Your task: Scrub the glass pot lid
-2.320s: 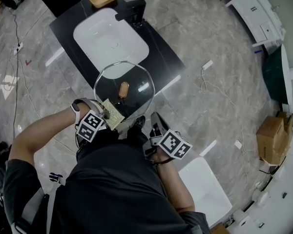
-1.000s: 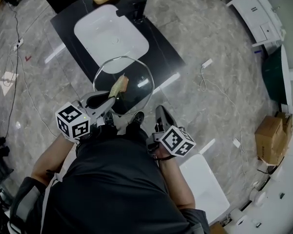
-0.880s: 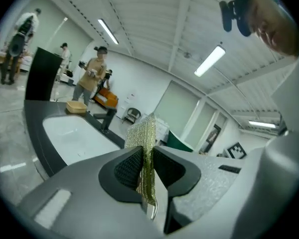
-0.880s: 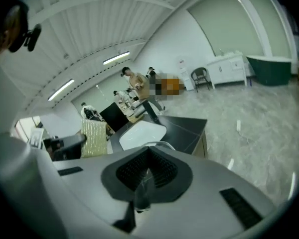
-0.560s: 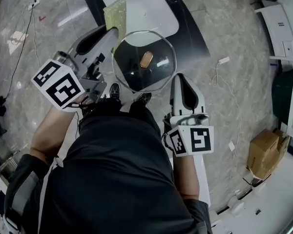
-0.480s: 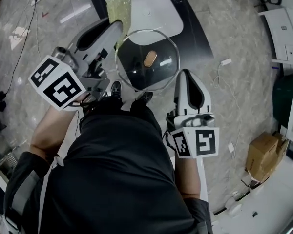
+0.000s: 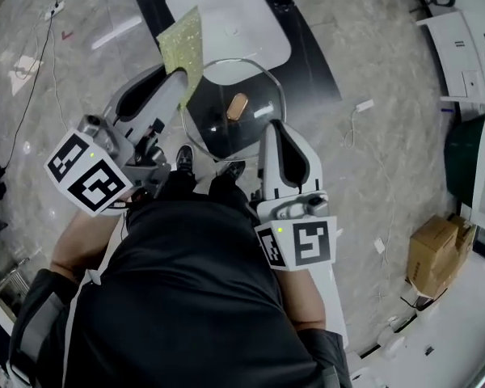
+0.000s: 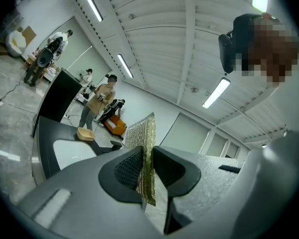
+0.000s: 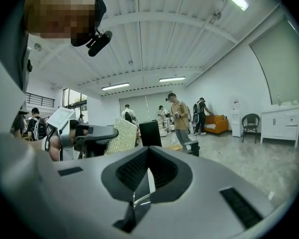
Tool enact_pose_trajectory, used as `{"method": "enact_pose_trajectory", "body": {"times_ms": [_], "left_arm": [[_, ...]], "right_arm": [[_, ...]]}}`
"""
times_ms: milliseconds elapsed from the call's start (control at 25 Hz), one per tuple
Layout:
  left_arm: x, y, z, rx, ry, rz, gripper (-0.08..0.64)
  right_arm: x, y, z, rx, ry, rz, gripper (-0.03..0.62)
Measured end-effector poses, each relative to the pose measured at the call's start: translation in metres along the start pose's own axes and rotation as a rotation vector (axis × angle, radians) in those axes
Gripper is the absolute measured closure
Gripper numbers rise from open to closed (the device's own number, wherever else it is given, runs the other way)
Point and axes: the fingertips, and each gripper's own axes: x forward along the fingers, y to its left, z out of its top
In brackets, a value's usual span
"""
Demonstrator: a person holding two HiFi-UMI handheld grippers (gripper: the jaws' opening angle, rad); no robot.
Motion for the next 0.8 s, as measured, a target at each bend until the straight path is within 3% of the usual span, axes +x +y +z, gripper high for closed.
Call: {"method": "enact_pose_trajectory", "body": {"times_ms": [160, 480, 800], "left_arm": [[0.003, -0.014, -0.018, -0.008, 0.032, -0.015, 0.494], [0.015, -0.060, -0.040, -0.019, 0.084, -0.115, 0.494], [0.020, -0.059, -0.039, -0.027, 0.087, -0.126, 0.494]], "right_arm": [[-0.008, -0.009, -0.001, 0.004, -0.012, -0.022, 0.586], [-0.022, -0.022, 0.010, 0.003, -0.044, -0.061, 0.586], [-0.028, -0.030, 0.009, 0.032, -0.043, -0.090, 0.586]]}}
